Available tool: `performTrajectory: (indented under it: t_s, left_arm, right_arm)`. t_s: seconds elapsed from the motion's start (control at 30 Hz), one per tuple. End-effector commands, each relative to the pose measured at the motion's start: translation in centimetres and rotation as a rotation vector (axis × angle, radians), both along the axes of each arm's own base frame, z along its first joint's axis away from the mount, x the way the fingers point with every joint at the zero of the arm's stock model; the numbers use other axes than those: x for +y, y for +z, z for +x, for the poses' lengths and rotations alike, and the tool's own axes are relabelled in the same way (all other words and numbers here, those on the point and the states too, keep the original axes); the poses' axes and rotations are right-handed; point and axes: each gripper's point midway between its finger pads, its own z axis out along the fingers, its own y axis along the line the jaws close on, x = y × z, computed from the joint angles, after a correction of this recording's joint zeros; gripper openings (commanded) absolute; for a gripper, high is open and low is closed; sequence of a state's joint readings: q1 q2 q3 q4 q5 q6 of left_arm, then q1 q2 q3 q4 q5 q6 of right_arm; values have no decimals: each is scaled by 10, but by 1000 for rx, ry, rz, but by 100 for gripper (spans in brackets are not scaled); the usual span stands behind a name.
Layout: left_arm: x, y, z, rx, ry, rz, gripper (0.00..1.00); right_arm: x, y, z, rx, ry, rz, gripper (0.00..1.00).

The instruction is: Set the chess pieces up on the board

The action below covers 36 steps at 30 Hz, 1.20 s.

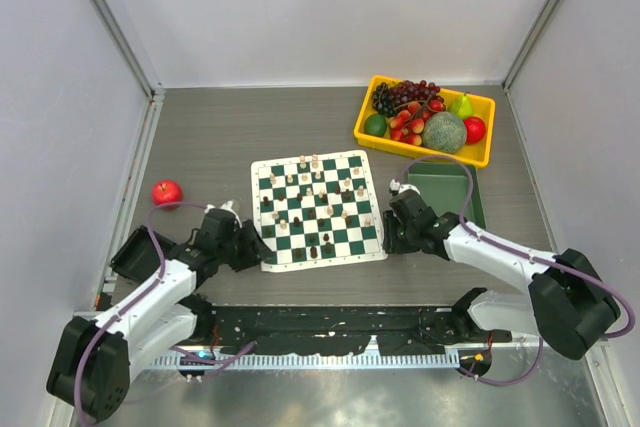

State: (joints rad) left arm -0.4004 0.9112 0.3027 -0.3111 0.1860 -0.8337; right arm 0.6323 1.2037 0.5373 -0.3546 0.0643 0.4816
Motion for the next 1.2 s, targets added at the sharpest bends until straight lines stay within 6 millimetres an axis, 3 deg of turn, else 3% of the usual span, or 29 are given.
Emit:
performTrajectory:
  t_s: [0.0,0.07,0.17,0.2,0.33,0.37,0.57,0.7,0.73,0.77,0.87,0.9,1.0,1.17]
  left_arm:
    - [29,-27,-41,154,2,138,55]
    - [28,-24,-41,141,2,129,64]
    - [33,-19,-41,120,30,138,69]
    - [34,-15,-40,109,36,141,78]
    - [40,5,-33,39,75,149,86]
    - [43,13,-30,9,92,154,99]
    - [52,70,-2,-191,132,175,100]
    - [67,114,10,-275,140,268,100]
    - [72,121,11,-282,136,303,100]
    - [78,131,14,-296,147,335,100]
    - [91,147,16,-304,125,432,100]
    - [93,149,17,-303,106,457,100]
    - [98,151,17,-292,48,525,99]
    - [109,138,20,-254,19,621,100]
  right_arm:
    - [1,34,19,-92,-12,-8,43]
    - [0,45,21,-112,-19,-8,47]
    - [0,64,28,-167,-28,7,53]
    - [-1,68,30,-176,-30,7,54]
    - [4,92,40,-235,-25,26,62]
    - [6,100,46,-252,-27,30,63]
    - [25,124,82,-293,-17,0,64]
    - [39,119,111,-257,-24,-29,56]
    - [42,108,115,-223,-18,-39,55]
    - [47,114,125,-229,-25,-30,54]
    - [59,106,141,-198,-14,-28,52]
    - [64,112,148,-209,-14,-14,52]
    - [65,102,160,-175,-29,-7,48]
    - [58,92,171,-138,-55,17,41]
